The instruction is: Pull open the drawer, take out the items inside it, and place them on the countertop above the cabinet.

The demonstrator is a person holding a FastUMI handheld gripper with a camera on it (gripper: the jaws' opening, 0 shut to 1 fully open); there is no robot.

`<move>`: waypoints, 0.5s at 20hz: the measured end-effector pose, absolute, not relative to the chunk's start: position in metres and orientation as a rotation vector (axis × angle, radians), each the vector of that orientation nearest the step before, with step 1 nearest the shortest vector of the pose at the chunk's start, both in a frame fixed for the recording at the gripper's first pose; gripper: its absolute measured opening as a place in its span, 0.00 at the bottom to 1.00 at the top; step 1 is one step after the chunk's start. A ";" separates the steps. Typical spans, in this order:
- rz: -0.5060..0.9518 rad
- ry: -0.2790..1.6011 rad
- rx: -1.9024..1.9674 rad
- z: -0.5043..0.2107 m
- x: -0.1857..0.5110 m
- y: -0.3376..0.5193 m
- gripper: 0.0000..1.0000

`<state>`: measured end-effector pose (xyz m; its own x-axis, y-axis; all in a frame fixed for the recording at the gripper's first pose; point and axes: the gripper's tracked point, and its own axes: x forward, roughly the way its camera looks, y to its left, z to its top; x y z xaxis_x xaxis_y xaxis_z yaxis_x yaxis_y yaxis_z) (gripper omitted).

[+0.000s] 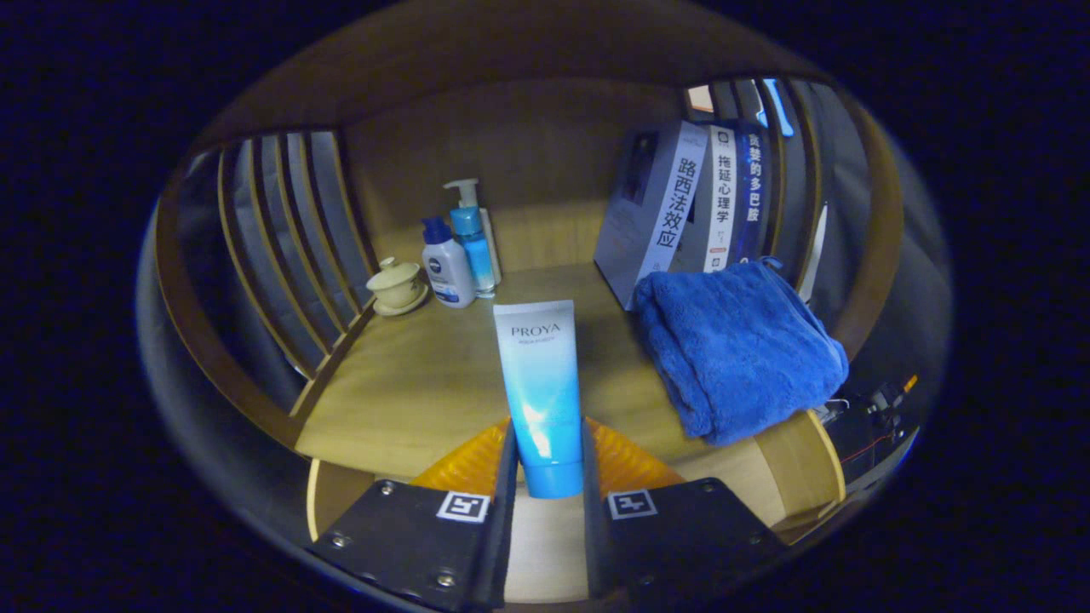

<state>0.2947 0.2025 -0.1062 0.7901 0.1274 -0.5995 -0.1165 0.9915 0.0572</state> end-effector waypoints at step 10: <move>0.204 0.701 0.052 -0.135 0.325 0.198 0.36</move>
